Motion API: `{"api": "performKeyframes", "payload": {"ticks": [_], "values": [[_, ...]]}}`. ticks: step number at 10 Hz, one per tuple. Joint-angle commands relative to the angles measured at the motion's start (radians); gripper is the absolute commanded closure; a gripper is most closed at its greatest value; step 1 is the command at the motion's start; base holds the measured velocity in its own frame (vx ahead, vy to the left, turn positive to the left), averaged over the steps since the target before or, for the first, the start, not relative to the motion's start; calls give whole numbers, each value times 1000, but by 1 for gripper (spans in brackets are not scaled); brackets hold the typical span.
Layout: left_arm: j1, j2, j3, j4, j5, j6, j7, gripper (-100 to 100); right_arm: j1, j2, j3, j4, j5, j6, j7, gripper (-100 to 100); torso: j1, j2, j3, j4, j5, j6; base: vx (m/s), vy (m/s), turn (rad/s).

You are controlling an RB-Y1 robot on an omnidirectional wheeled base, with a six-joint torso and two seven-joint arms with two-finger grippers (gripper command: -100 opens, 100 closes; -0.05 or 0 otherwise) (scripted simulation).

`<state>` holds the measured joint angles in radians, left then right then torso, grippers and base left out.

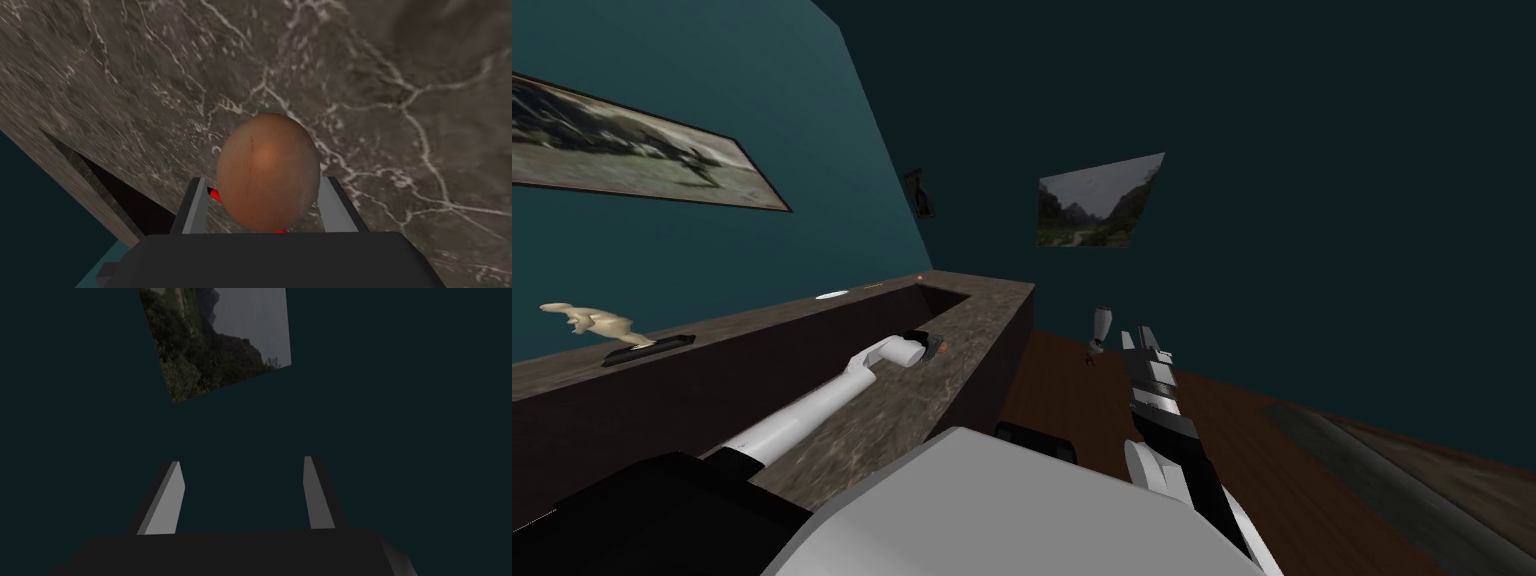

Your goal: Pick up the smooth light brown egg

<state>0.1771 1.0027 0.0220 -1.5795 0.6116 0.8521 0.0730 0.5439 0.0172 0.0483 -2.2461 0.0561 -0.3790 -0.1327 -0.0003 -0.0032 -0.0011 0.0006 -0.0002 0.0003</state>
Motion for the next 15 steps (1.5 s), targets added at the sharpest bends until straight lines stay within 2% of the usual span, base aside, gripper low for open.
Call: {"api": "performKeyframes", "payload": {"ticks": [1, 4, 5, 6, 14, 15], "values": [[0, 0, 0, 0, 0, 0, 0, 100, 0, 0, 0, 0, 0, 0, 0, 0, 0, 0, 0, 0, 0, 0, 0, 0, 0], [-2, 0, 1, -1, 0, -1, 0, 100, 0, 0, 0, 0, 0, 0, 0, 0, 0, 0, -1, -1, 0, -1, 0, 0, 0], [-2, 0, 1, -1, 0, -1, 0, 0, 0, 0, 0, 0, 0, 0, 0, 0, 0, 0, -1, -1, 0, -1, 0, 0, 0], [3, 5, -3, -29, 0, 9, 3, 100, 0, 0, 0, 0, 0, 0, 0, 0, 0, 0, -1, -1, 0, -1, 33, 6, 150], [19, 19, -33, -188, -20, 71, 33, 100, 0, 0, 0, 0, 0, 0, 0, 0, 0, -3, -2, -1, 0, -1, 50, 5, 140], [19, 16, -32, -175, -21, 64, 31, 100, 0, 0, 0, 0, 0, 0, 0, 0, 0, -3, -2, -1, 0, -1, 20, 1, 18]]}}
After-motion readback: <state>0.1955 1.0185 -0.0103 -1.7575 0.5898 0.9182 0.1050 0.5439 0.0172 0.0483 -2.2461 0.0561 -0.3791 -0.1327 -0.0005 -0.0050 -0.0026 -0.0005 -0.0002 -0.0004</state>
